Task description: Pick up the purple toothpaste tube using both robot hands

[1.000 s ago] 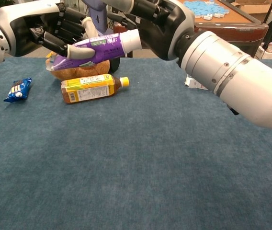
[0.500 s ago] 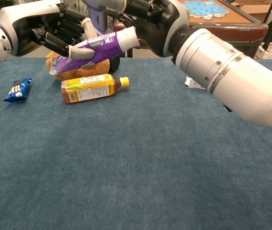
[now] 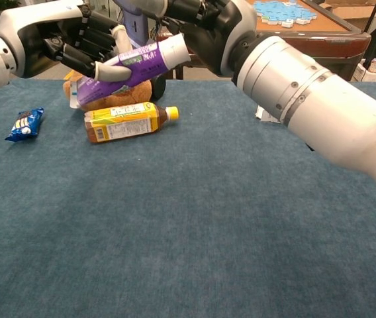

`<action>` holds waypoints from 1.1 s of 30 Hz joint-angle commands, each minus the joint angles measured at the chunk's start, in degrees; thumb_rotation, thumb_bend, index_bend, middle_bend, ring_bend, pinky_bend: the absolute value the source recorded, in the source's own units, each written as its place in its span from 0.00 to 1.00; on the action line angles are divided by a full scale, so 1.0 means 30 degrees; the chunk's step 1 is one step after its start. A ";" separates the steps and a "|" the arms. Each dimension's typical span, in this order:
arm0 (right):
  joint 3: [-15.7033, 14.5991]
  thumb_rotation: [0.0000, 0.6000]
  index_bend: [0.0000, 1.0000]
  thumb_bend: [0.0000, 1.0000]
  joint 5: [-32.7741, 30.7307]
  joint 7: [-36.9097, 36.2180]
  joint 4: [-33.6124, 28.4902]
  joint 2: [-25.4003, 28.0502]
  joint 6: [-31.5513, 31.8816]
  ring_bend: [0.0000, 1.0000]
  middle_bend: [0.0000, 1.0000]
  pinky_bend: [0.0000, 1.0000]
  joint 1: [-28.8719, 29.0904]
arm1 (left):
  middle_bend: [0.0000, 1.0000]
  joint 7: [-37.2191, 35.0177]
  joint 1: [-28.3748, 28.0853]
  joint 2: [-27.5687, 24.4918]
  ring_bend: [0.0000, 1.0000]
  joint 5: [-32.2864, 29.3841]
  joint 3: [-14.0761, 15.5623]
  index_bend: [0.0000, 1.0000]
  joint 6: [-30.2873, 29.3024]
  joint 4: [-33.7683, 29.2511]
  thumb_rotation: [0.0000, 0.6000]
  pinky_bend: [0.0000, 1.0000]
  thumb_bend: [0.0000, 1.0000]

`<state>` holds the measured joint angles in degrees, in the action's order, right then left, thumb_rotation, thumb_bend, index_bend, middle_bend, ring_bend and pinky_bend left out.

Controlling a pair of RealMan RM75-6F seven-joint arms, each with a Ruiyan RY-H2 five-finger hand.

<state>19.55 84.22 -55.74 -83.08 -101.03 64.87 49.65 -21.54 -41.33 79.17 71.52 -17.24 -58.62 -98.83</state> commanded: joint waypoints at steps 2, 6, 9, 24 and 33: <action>-0.0092 0.95 0.00 0.00 0.0346 0.0181 -0.0242 0.0381 0.0338 0.00 0.00 0.00 -0.0138 | 0.75 -0.0297 0.0081 -0.0235 0.55 0.0349 0.0132 0.68 0.0101 0.0069 1.00 0.51 0.57; -0.0259 0.95 0.00 0.00 0.0596 0.0817 -0.0775 0.1192 0.0558 0.00 0.00 0.00 -0.0399 | 0.74 -0.1002 0.0266 -0.0582 0.54 0.1227 0.0505 0.67 0.0147 0.0323 1.00 0.51 0.57; -0.0419 0.94 0.00 0.00 0.0673 0.1337 -0.1270 0.1953 0.0648 0.00 0.00 0.00 -0.0667 | 0.74 -0.1396 0.0425 -0.0687 0.54 0.1848 0.0849 0.67 0.0044 0.0651 1.00 0.51 0.57; -0.1105 0.94 0.00 0.00 0.1098 0.2988 -0.2646 0.6108 0.0926 0.00 0.00 0.00 -0.1998 | 0.72 -0.0263 -0.0231 -0.0209 0.51 0.4608 0.3275 0.64 0.1504 0.3934 1.00 0.51 0.57; -0.1959 0.94 0.00 0.00 0.1325 0.3974 -0.3222 0.8559 0.1231 0.00 0.00 0.00 -0.3150 | 0.68 0.2247 -0.0515 0.1707 0.49 0.5375 0.4458 0.60 0.1803 0.7431 1.00 0.51 0.56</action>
<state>14.24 87.96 -44.42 -92.49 -76.23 68.21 40.89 -16.48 -42.58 82.90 87.30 -4.79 -53.74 -78.38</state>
